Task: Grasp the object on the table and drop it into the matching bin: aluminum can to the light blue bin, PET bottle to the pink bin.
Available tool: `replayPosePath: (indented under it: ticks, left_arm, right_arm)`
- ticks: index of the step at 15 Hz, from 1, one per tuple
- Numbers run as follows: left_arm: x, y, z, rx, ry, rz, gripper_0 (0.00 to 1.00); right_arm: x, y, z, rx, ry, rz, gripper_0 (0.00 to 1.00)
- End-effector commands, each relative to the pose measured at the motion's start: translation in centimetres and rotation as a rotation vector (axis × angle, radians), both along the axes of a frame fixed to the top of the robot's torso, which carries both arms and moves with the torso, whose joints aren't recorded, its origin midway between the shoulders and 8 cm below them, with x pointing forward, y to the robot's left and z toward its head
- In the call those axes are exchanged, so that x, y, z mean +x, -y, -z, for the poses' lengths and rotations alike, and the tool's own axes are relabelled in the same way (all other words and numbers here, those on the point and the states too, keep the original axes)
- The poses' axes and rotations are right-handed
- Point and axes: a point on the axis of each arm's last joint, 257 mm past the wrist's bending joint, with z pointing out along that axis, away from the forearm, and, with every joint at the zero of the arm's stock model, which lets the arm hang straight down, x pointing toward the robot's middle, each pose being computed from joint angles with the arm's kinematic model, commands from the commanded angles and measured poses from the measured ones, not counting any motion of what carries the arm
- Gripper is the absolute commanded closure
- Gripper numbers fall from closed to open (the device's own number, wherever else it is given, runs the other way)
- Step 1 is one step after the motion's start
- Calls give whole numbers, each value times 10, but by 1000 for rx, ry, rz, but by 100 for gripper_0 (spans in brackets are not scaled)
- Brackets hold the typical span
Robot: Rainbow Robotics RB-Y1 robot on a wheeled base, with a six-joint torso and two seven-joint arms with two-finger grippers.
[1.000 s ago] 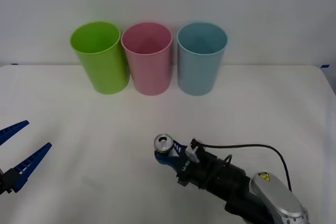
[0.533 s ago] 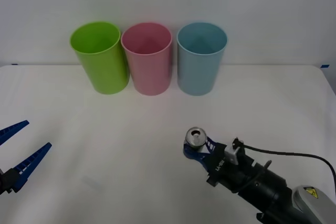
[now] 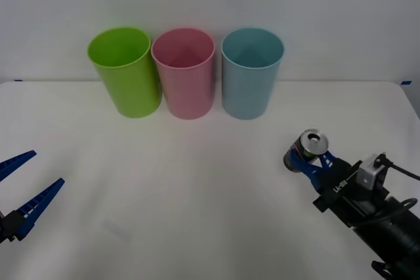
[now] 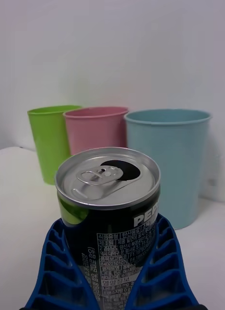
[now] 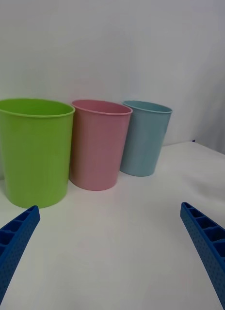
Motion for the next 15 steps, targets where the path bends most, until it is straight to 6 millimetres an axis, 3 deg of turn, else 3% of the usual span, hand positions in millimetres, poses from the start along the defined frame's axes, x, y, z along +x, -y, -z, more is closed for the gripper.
replayPosePath:
  ticks: [1,6,10,15]
  left_arm:
    - [0,0,0,0,0,0,0]
    - [0,0,0,0,0,0,0]
    - [0,0,0,0,0,0,0]
    - [0,0,0,0,0,0,0]
  right_arm:
    - [4,23,-29,31,13,20,100]
    - [16,41,-85,109,-13,20,100]
    - [44,36,-122,118,0,-22,100]
    - [120,-5,-142,108,5,-83,100]
